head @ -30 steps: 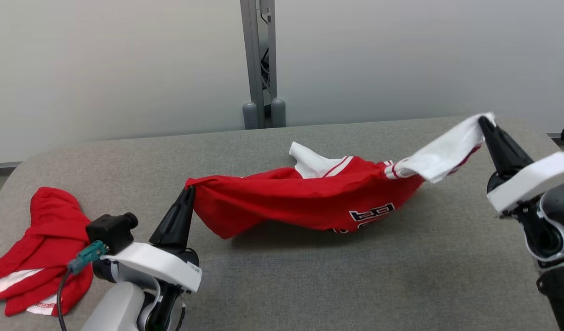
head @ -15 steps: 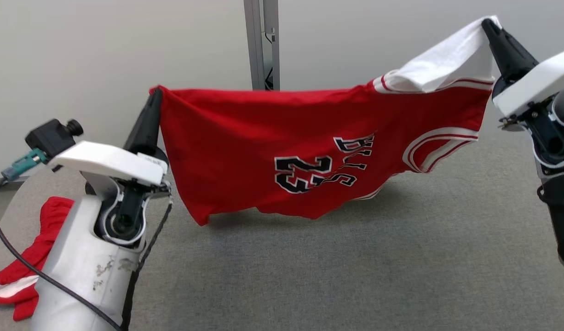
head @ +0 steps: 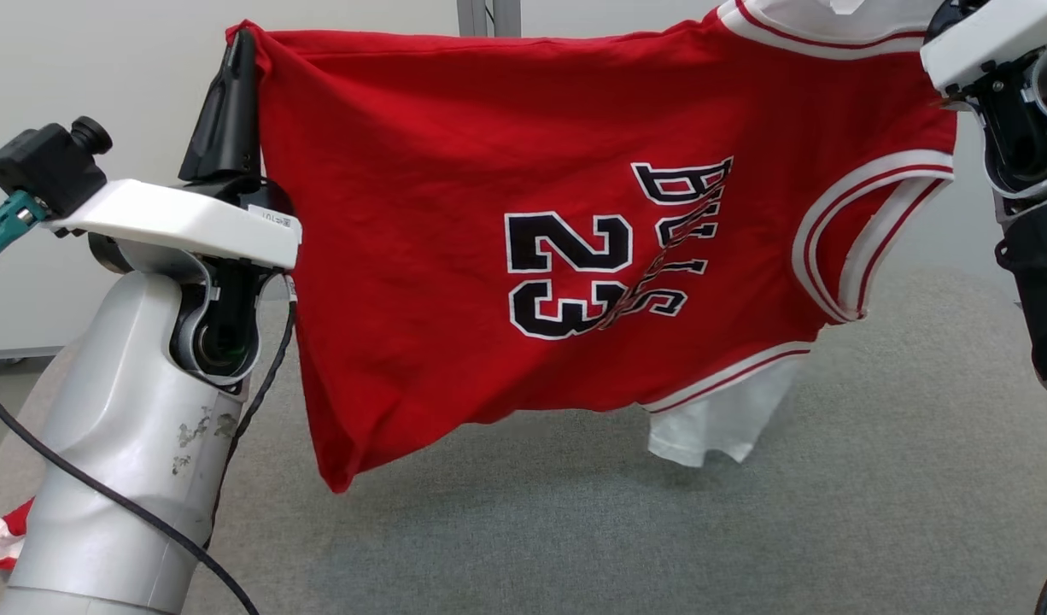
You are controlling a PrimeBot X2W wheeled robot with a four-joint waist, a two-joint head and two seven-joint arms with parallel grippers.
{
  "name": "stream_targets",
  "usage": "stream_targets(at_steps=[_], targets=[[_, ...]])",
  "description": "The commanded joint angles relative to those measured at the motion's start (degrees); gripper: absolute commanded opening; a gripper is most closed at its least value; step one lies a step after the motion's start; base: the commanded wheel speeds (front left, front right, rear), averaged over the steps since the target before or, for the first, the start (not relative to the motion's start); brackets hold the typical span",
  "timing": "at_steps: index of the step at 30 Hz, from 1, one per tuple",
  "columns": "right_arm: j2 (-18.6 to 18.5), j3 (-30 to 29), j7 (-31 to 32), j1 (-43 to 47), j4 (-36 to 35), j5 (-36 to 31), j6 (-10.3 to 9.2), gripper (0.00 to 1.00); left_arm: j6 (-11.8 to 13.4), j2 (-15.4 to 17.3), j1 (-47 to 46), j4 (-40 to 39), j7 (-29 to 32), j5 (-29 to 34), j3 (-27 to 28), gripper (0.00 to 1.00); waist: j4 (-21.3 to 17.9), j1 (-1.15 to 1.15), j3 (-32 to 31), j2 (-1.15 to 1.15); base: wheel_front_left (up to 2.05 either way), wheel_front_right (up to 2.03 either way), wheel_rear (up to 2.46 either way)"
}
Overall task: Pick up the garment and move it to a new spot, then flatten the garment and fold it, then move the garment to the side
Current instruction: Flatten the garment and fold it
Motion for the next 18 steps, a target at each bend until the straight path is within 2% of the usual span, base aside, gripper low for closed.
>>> stream_targets(at_steps=[1, 7, 11, 18], targets=[[-0.3, 1.0, -1.7, -1.0, 0.9, -1.1, -0.01, 0.0, -0.1, 0.8, -0.7, 1.0, -0.6, 2.0, -0.5, 0.0, 0.0, 0.0, -0.1, 0.0, 0.0, 0.0, 0.0], [-1.3, 5.5, -4.7, -3.0, 2.7, -4.2, -0.01, 0.0, 0.1, 0.6, -1.2, 3.9, -1.3, 6.1, -0.8, 0.0, 0.0, 0.0, 0.1, 0.0, 0.0, 0.0, 0.0], [-3.1, 11.7, -7.5, -3.8, 2.5, -8.0, -0.01, 0.0, 0.1, 0.4, -2.0, 6.0, -1.5, 7.8, -0.4, 0.0, -0.1, 0.0, 0.4, 0.0, 0.0, 0.0, 0.0], [-3.9, 15.6, -9.1, -5.4, 5.6, -6.4, -0.01, 0.0, 0.1, -0.3, -3.0, 10.1, -1.5, 9.7, 1.6, 0.0, -0.7, 0.0, 1.9, 0.0, 0.0, 0.0, 0.0]])
